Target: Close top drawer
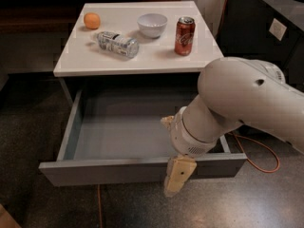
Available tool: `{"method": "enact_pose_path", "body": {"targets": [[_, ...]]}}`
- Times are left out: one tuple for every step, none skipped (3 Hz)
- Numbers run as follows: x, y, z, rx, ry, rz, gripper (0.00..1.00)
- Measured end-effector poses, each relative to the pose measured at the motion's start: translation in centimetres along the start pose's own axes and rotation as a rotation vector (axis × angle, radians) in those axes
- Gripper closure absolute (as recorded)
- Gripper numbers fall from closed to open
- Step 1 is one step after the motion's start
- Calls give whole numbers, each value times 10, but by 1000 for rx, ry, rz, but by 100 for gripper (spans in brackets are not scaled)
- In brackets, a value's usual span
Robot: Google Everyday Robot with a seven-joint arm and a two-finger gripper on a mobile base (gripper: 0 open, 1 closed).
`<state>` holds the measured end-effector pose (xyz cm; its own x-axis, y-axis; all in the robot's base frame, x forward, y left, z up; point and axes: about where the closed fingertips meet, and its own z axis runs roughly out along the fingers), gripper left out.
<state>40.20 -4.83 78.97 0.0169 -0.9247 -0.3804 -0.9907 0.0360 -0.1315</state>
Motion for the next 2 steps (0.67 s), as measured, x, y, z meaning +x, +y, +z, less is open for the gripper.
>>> {"method": "enact_pose_path", "body": {"targets": [[0, 0, 0, 0, 0, 0, 0], [-6, 8, 23, -51, 1, -32, 18]]}}
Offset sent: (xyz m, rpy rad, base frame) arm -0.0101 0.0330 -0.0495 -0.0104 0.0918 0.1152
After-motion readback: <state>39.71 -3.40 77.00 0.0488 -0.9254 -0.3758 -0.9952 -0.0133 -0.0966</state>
